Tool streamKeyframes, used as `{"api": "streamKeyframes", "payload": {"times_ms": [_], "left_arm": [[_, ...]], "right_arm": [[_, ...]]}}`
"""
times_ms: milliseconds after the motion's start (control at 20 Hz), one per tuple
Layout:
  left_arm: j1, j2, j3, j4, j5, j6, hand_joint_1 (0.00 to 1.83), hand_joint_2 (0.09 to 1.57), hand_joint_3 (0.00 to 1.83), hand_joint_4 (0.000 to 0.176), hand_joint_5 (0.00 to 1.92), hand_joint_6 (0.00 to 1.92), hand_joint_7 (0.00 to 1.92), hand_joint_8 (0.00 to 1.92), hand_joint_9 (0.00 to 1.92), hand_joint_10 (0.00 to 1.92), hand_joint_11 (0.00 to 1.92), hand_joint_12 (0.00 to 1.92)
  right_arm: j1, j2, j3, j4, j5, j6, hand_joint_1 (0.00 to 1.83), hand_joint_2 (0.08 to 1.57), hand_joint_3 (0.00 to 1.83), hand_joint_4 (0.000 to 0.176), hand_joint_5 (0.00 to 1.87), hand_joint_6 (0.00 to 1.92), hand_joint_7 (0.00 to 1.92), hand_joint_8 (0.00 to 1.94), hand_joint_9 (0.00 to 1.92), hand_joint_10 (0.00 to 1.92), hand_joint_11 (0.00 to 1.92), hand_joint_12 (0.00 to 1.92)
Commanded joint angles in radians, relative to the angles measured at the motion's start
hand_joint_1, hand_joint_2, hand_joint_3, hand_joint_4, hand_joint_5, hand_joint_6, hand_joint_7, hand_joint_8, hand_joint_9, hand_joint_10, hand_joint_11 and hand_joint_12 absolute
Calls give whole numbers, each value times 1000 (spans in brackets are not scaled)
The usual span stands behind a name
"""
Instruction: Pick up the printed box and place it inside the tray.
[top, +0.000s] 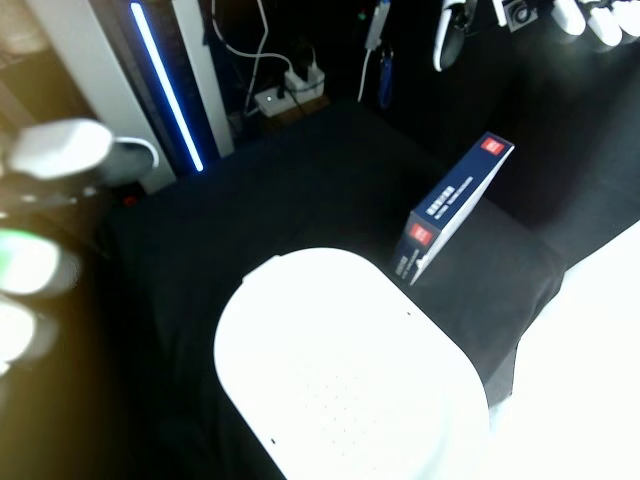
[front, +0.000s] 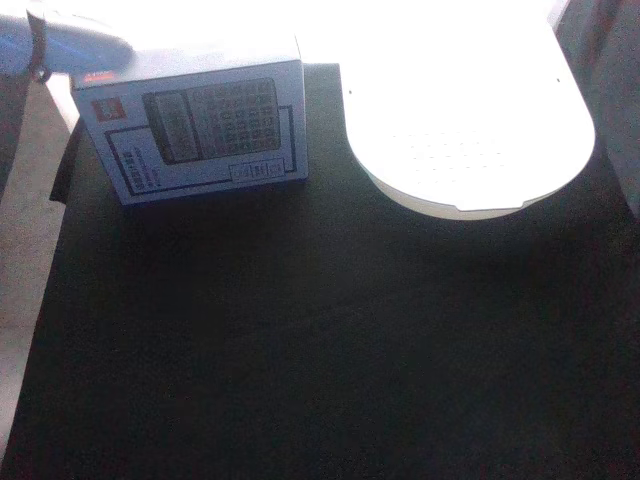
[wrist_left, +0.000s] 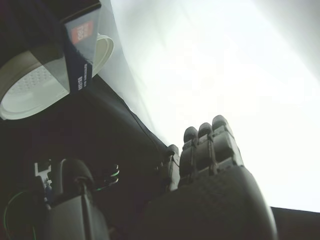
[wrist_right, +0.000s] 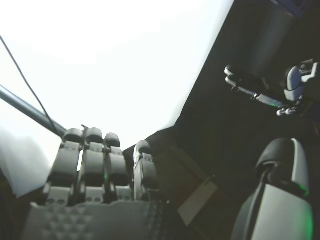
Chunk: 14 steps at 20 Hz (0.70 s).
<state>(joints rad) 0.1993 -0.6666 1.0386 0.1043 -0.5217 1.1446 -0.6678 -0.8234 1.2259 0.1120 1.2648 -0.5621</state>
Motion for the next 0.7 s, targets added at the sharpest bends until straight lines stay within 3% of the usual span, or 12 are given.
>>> {"api": "streamKeyframes", "payload": {"times_ms": [0,50,100,150,200,300,350,400,450,500,600,650], "left_arm": [[-13,13,4,-15,-114,1,319,822,11,52,0,0,48,5,103,15,0,343],[-13,13,4,-15,-113,1,325,848,9,58,0,0,31,2,88,5,0,308],[-13,13,4,-21,-113,7,291,890,9,44,0,0,9,0,69,0,0,285],[-13,12,4,-40,-107,30,291,892,2,36,0,0,29,0,76,1,0,332],[-12,12,4,-52,-102,49,293,869,0,48,0,0,71,5,116,3,0,411],[-5,8,4,-95,-90,96,282,861,0,91,0,0,116,15,156,12,36,452],[0,4,5,-113,-87,116,264,856,0,51,0,0,130,17,160,12,42,459],[8,-7,8,-142,-80,152,268,850,0,43,0,0,124,11,153,7,22,455],[13,-20,15,-160,-71,172,288,807,0,95,3,0,139,8,147,3,4,385],[23,-36,27,-169,-65,176,305,787,0,112,0,0,136,3,127,2,0,328],[49,-71,54,-201,-58,176,297,826,11,93,0,0,147,5,143,8,19,325],[60,-91,69,-211,-52,175,290,826,9,70,0,0,139,1,149,9,44,336]], "right_arm": [[17,6,5,31,110,4,731,762,368,11,62,11,42,4,64,13,0,608],[17,5,5,31,110,4,757,824,311,0,65,7,83,4,76,11,0,593],[17,2,4,31,110,4,753,881,246,0,62,3,114,3,128,17,0,707],[17,-2,4,31,110,4,753,891,209,0,59,1,115,0,140,14,0,690],[17,-4,4,29,110,4,743,887,183,1,84,8,136,5,148,14,0,736],[17,-6,4,24,110,4,756,882,156,0,96,8,156,4,165,15,0,800],[17,-6,4,22,110,4,737,850,139,0,70,1,144,0,144,6,0,803],[17,-6,4,19,110,4,748,828,126,0,77,4,147,1,151,7,0,854],[17,-6,4,17,110,4,726,808,116,0,78,4,148,1,148,5,0,859],[17,-6,4,14,110,4,723,809,113,0,78,3,147,1,139,2,0,821],[17,-6,4,9,110,4,728,791,95,0,76,5,160,3,144,3,0,681],[17,-6,4,7,110,4,739,800,91,0,60,4,166,3,128,4,0,596]]}}
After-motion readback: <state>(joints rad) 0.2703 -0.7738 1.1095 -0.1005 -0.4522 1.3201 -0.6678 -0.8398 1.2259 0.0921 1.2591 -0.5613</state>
